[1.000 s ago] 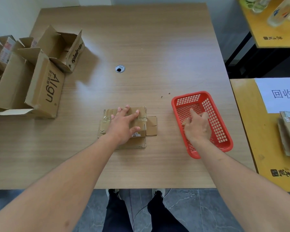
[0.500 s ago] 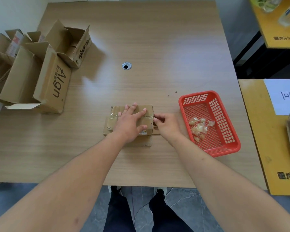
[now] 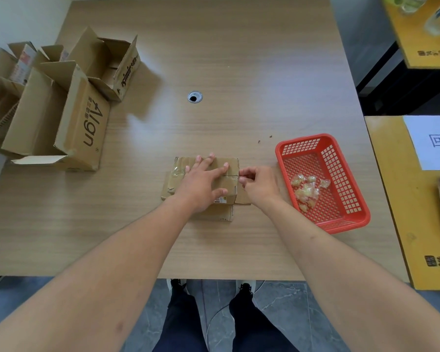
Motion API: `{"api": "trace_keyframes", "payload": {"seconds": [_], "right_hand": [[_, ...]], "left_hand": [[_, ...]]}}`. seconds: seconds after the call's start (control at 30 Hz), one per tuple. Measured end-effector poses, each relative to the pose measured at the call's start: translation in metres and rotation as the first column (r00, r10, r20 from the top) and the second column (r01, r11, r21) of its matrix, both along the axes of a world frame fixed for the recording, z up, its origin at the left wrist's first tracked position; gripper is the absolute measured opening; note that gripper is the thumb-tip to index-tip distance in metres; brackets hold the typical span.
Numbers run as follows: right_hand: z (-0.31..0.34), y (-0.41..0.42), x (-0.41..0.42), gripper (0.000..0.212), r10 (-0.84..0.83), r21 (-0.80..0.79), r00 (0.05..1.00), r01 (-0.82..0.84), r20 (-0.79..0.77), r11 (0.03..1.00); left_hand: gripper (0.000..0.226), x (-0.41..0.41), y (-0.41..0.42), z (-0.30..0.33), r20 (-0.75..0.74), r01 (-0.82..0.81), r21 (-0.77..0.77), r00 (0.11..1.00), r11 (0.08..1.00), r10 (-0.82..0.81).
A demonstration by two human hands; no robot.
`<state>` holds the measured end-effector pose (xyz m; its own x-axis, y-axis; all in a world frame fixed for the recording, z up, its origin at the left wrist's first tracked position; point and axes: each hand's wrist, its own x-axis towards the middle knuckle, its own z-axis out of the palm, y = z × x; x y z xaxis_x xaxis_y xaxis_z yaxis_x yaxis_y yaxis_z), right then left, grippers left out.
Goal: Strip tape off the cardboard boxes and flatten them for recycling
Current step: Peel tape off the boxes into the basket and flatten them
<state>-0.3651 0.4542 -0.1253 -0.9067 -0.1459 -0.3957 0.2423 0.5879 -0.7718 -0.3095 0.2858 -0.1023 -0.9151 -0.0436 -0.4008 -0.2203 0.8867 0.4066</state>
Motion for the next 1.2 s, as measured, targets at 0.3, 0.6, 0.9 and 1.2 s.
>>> {"api": "trace_keyframes", "payload": {"seconds": [0.3, 0.6, 0.9, 1.2], "right_hand": [[0.030, -0.011, 0.009, 0.014, 0.403, 0.560, 0.900, -0.251, -0.167, 0.790], [0.020, -0.010, 0.028, 0.010, -0.309, -0.069, 0.943, 0.318, 0.122, 0.946], [0.024, -0.019, 0.030, 0.019, -0.428, -0.252, 0.839, 0.518, 0.336, 0.818], [0.018, -0.036, 0.030, 0.022, -0.522, -0.025, 0.852, 0.524, 0.046, 0.852]], "left_hand": [[0.071, -0.004, 0.002, 0.006, 0.036, 0.072, -0.086, 0.997, 0.994, -0.070], [0.066, 0.003, 0.005, 0.009, 0.018, 0.096, -0.086, 0.995, 0.992, -0.095], [0.076, -0.012, -0.002, 0.021, 0.093, 0.309, -0.381, 0.951, 0.871, -0.296], [0.081, -0.004, -0.010, 0.020, 0.090, 0.253, -0.277, 0.967, 0.927, -0.237]]}}
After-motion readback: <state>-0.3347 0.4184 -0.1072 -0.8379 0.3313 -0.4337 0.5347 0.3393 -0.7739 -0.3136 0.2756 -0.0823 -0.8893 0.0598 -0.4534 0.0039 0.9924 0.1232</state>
